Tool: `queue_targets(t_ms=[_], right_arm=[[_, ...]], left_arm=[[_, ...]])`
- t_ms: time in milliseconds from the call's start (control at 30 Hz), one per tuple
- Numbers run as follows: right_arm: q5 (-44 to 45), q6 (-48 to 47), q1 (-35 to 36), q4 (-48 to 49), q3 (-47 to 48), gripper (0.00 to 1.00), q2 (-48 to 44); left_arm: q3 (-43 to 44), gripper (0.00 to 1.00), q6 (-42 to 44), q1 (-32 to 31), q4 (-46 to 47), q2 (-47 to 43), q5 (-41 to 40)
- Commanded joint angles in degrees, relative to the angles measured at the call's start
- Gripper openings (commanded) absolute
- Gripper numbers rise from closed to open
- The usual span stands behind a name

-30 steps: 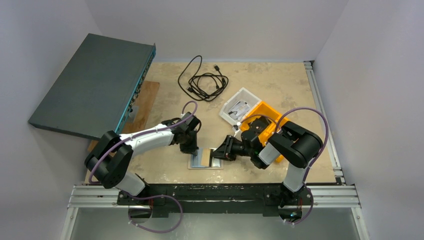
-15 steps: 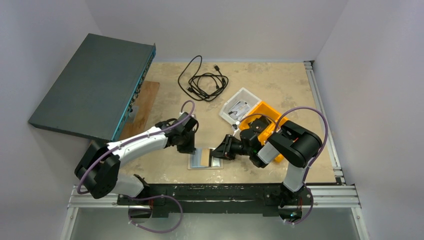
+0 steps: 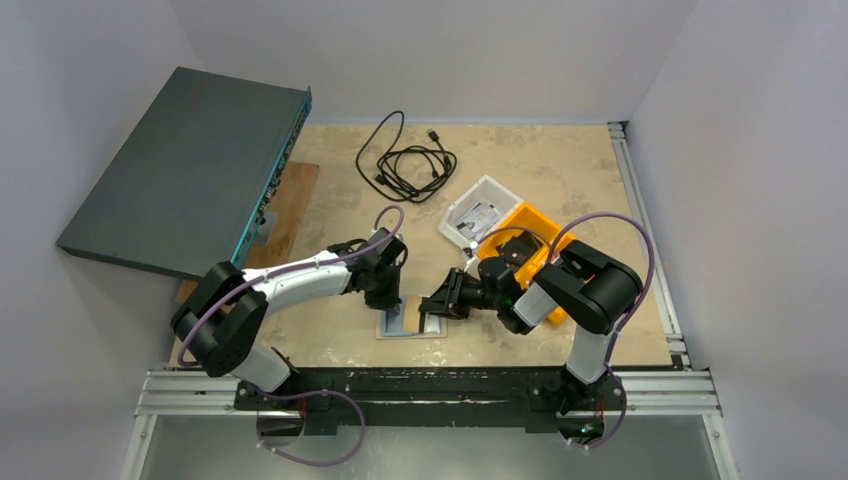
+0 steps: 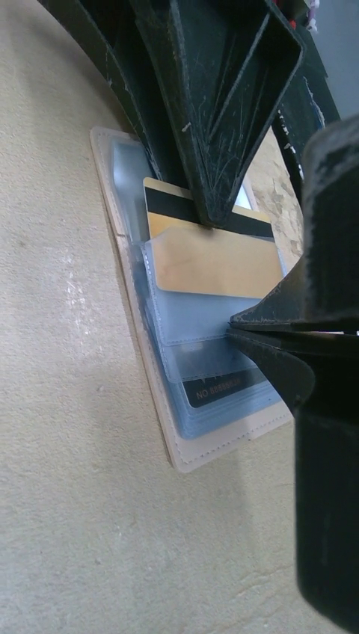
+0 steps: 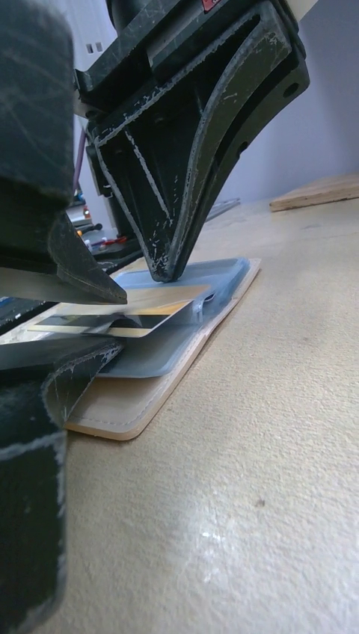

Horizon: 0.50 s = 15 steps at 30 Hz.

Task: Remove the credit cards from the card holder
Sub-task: Remove the credit card from the card holder.

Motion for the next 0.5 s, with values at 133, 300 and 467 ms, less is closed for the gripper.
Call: queue_targets(t_ms=[133,300,467], right_arm=[[1.69,-1.29,1.11,-2.05,1.76,0.14,0.86],[2.25,-2.13,1.07,-5.19,1.45,0.1,-2.87],[2.9,-2.49,1.07,-6.45,0.79,0.16,-5.27]], left_arm=[[-1.68,0.0,-1.16,-0.17,-2.53,3.91,-6.58],[-1.99,0.0,-1.83,-0.17,-4.04,4.7,-7.93],[-2.77,0.0,-2.11,-0.18,-4.01,4.72,-8.04]])
